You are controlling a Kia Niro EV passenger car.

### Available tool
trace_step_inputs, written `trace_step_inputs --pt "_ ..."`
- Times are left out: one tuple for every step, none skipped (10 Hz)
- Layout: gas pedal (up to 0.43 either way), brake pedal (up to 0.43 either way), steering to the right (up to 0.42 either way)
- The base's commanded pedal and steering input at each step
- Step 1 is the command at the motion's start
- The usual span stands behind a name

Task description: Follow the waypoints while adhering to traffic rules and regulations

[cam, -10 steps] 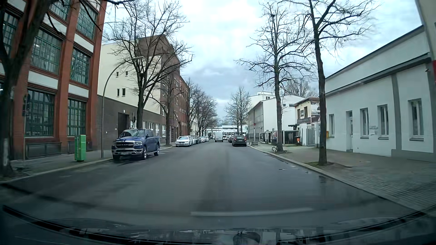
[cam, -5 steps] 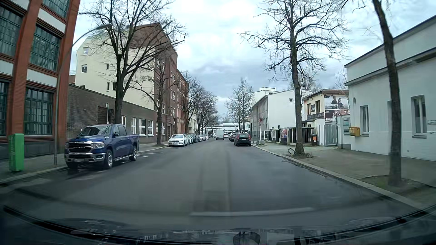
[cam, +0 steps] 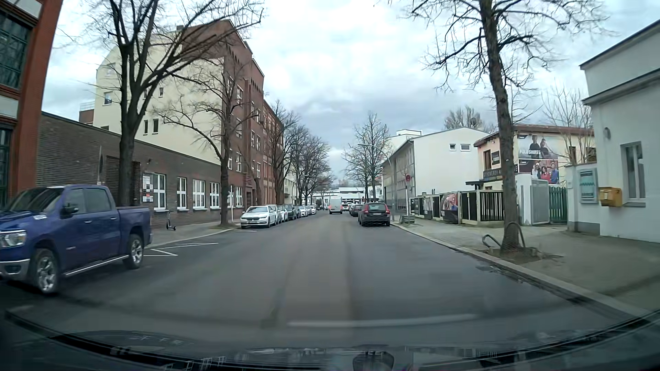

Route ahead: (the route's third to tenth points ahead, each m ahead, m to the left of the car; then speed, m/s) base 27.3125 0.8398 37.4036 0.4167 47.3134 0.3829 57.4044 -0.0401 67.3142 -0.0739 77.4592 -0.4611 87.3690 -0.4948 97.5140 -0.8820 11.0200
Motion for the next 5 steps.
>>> trace_step_inputs --pt "0.000 0.012 -0.006" --pt "0.000 0.012 -0.006" --pt "0.000 0.012 -0.007" --pt "0.000 0.012 -0.007" --pt "0.000 0.012 -0.006"
